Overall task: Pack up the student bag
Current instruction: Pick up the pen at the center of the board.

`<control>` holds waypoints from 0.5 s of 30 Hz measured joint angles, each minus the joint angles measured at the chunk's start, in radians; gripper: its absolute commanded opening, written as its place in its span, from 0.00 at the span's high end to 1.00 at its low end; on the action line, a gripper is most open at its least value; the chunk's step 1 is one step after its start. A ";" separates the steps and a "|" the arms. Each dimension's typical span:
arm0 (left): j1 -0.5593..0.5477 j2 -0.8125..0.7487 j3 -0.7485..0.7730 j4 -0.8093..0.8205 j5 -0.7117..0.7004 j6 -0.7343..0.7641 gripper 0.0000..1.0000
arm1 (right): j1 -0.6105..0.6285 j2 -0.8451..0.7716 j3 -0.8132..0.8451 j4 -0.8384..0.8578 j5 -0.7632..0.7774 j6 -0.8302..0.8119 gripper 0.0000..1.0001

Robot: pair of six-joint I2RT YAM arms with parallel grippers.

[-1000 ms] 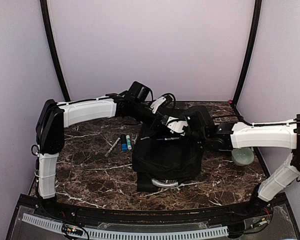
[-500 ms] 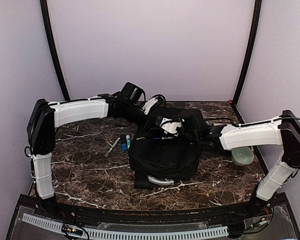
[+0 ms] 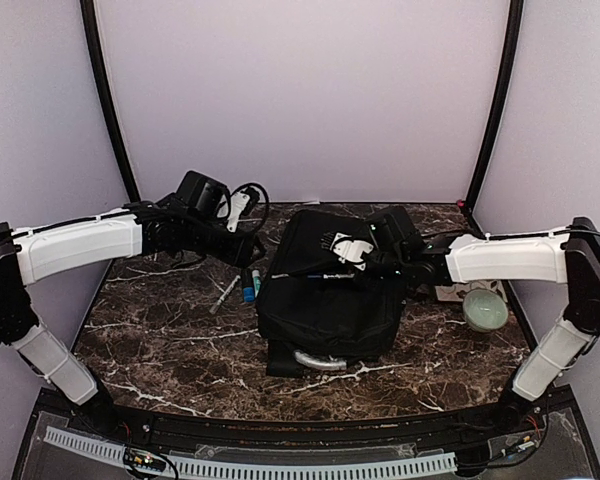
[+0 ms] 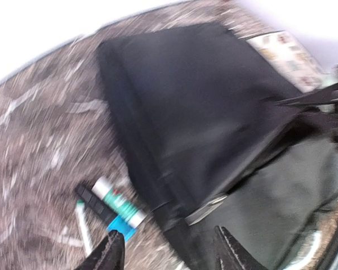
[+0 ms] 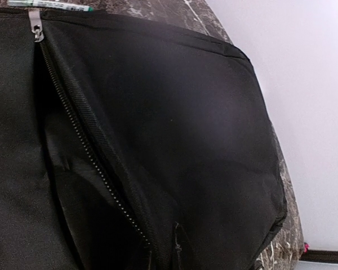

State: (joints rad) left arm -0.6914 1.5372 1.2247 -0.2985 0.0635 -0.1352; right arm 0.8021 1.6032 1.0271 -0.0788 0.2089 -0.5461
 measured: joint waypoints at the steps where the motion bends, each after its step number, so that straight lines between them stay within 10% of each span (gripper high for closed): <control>1: 0.005 0.003 -0.019 -0.010 -0.024 -0.021 0.45 | -0.006 0.005 0.006 -0.015 -0.022 0.011 0.95; 15: 0.013 0.008 -0.185 0.033 -0.027 -0.167 0.57 | -0.054 0.031 0.011 -0.033 -0.081 0.065 1.00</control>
State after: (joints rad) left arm -0.6781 1.5448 1.0401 -0.2657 0.0368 -0.3027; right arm 0.7483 1.6344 1.0378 -0.1120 0.1280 -0.4808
